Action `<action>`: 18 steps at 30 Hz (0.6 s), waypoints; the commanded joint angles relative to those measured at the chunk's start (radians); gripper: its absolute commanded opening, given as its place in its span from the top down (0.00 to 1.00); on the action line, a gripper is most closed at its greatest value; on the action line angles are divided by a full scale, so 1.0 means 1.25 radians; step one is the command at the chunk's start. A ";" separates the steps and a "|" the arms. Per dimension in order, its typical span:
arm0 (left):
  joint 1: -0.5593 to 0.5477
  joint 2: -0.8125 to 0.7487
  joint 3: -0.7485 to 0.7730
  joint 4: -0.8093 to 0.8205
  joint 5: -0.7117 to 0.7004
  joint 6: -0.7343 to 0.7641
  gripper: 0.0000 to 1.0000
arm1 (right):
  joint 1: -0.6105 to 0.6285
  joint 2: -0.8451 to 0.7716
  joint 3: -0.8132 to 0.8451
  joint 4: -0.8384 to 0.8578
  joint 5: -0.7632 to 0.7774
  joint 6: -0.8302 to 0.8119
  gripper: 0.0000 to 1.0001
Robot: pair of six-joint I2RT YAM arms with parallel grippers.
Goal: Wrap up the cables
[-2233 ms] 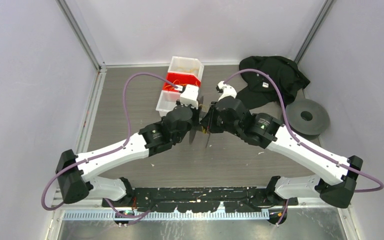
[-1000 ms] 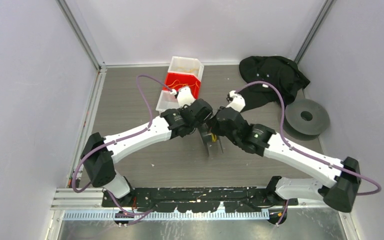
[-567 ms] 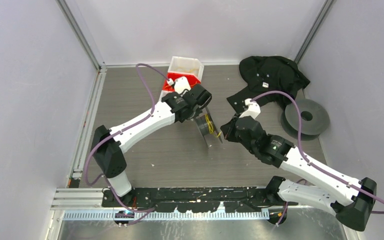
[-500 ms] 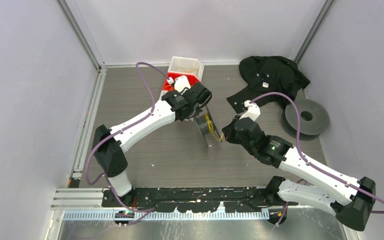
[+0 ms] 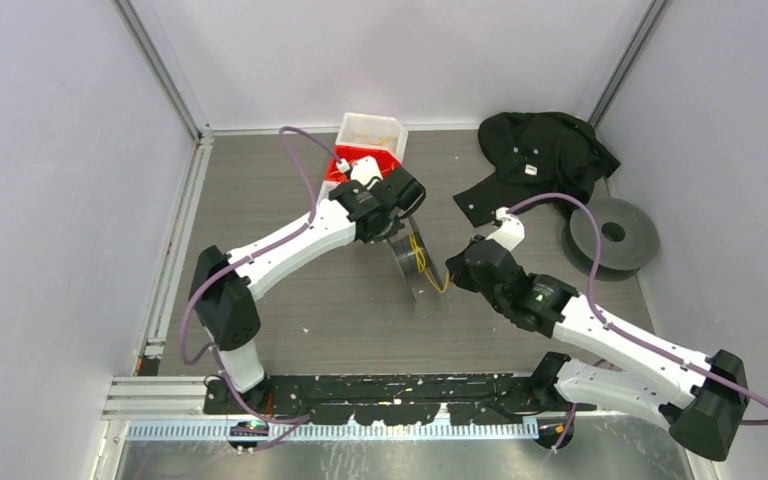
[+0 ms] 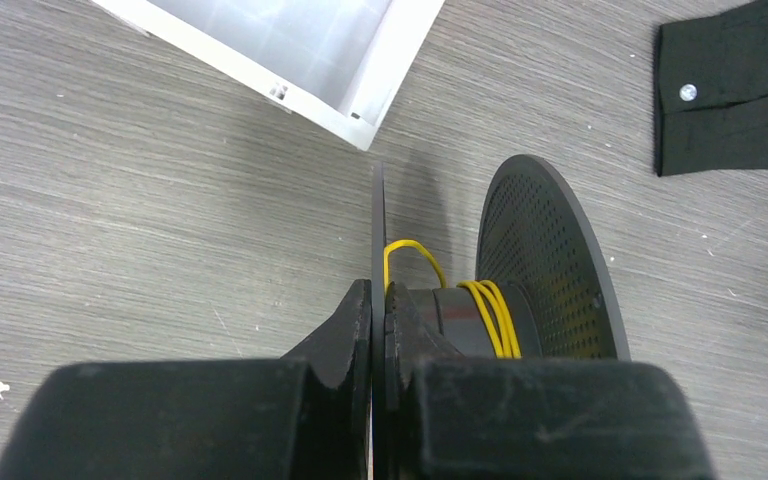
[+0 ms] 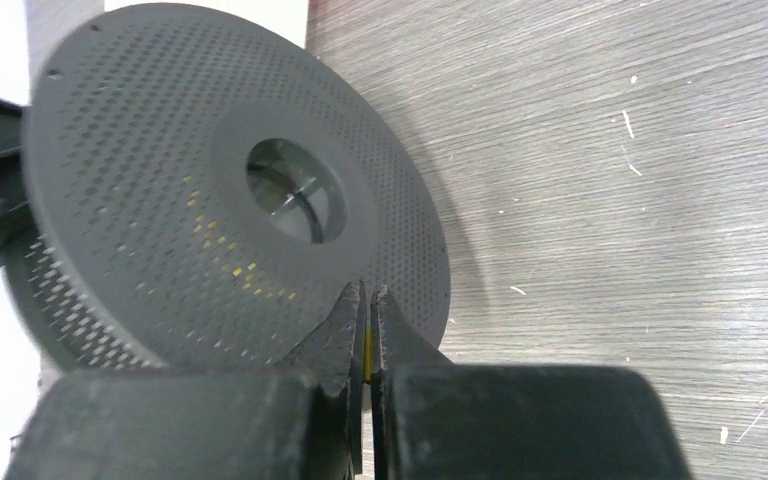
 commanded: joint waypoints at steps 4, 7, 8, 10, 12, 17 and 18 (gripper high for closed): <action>-0.009 0.014 0.029 -0.001 -0.079 0.060 1.00 | -0.004 -0.089 0.014 0.104 -0.076 -0.038 1.00; -0.026 0.029 0.055 -0.010 -0.104 0.089 1.00 | -0.004 -0.088 0.035 0.125 -0.129 -0.047 1.00; -0.033 0.035 0.068 -0.009 -0.109 0.105 0.99 | -0.004 -0.084 0.043 0.132 -0.142 -0.047 1.00; -0.053 0.049 0.091 -0.004 -0.127 0.148 0.99 | -0.004 -0.070 0.059 0.137 -0.144 -0.046 1.00; -0.079 0.064 0.119 0.008 -0.153 0.207 1.00 | -0.004 -0.058 0.065 0.151 -0.121 -0.042 0.99; -0.144 0.116 0.198 -0.002 -0.257 0.357 0.99 | -0.005 -0.037 0.073 0.150 -0.023 -0.001 1.00; -0.153 0.123 0.208 -0.001 -0.277 0.382 1.00 | -0.005 -0.037 0.067 0.152 -0.012 0.008 0.99</action>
